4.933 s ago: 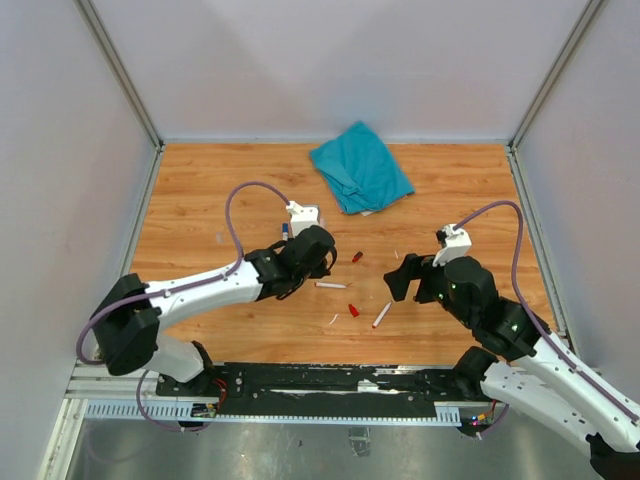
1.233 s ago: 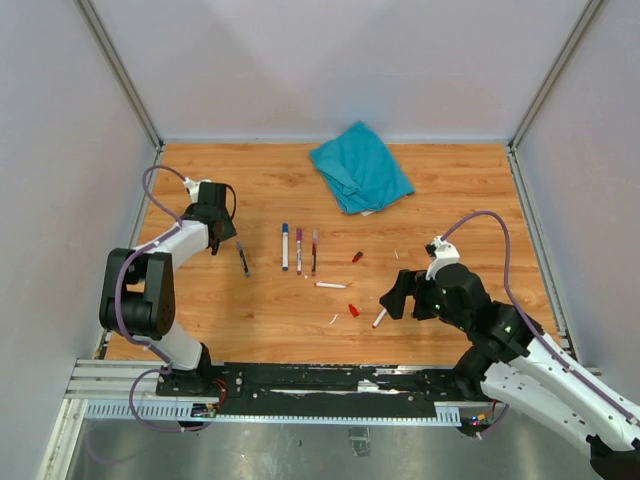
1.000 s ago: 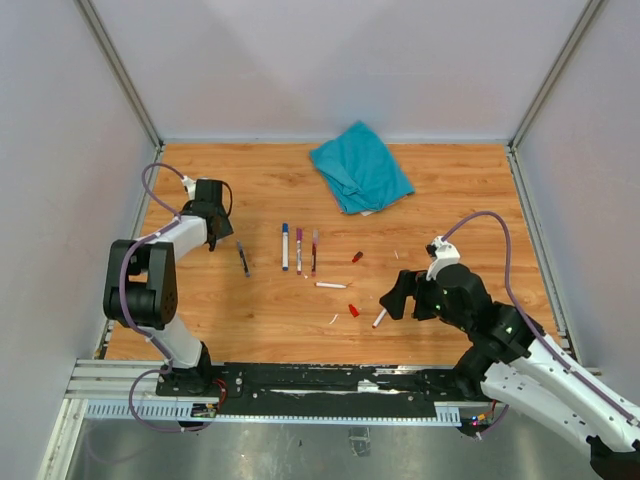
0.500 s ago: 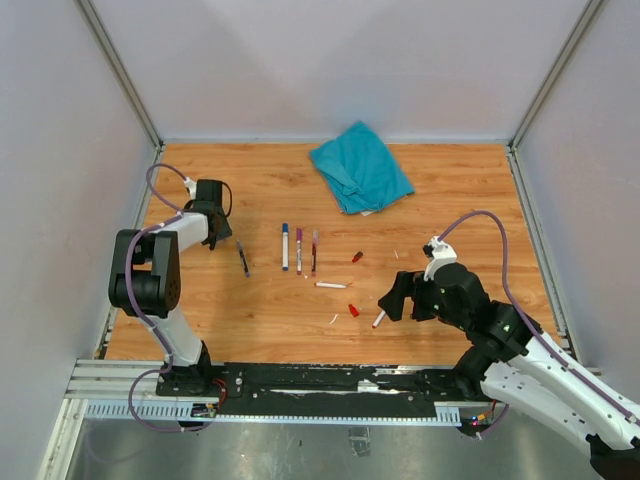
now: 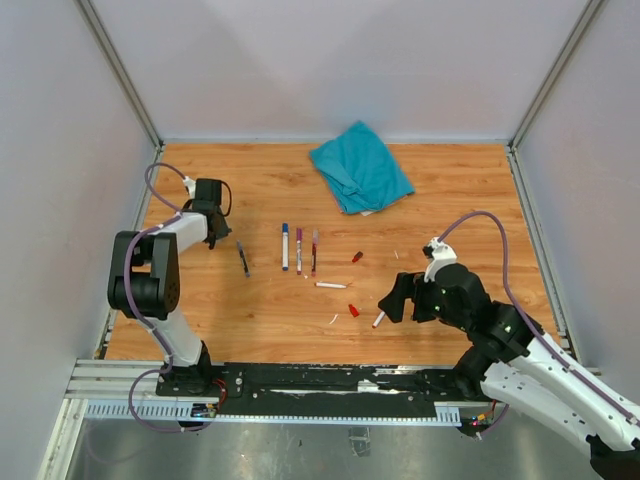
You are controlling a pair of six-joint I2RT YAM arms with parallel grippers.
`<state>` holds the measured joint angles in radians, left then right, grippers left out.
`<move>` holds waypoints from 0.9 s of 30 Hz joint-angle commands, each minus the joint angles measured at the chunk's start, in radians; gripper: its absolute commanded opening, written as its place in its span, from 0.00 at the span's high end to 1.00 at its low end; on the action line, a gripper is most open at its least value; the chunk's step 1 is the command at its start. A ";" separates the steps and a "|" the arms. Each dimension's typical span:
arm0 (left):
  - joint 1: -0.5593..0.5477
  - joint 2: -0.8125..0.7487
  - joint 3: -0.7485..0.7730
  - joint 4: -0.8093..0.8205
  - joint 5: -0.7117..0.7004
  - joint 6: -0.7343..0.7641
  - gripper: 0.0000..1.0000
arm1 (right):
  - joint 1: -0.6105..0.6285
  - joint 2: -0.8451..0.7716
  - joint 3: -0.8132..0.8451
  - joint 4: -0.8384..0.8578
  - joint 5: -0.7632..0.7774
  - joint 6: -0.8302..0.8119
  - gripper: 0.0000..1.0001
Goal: Insert the pens into the pen caps
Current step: Pick up the pen cap from the center of the board.
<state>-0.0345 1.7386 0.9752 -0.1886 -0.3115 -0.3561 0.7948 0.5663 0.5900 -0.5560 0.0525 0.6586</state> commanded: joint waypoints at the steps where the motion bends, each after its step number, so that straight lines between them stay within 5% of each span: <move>1: -0.007 -0.108 -0.009 -0.012 0.000 -0.005 0.79 | -0.013 -0.034 0.031 -0.053 0.004 -0.011 0.05; 9: -0.197 -0.279 -0.047 -0.074 0.020 -0.013 0.78 | -0.014 -0.054 0.025 -0.052 0.022 -0.005 0.04; 20: -0.745 -0.428 -0.184 -0.155 -0.040 -0.229 0.81 | -0.014 0.006 0.024 0.006 -0.014 -0.009 0.04; 27: -0.996 -0.437 -0.285 -0.142 -0.079 -0.411 0.82 | -0.013 0.010 0.015 0.028 -0.020 0.003 0.04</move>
<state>-0.9440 1.3090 0.7208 -0.3264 -0.3325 -0.6319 0.7948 0.5800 0.5919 -0.5606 0.0460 0.6556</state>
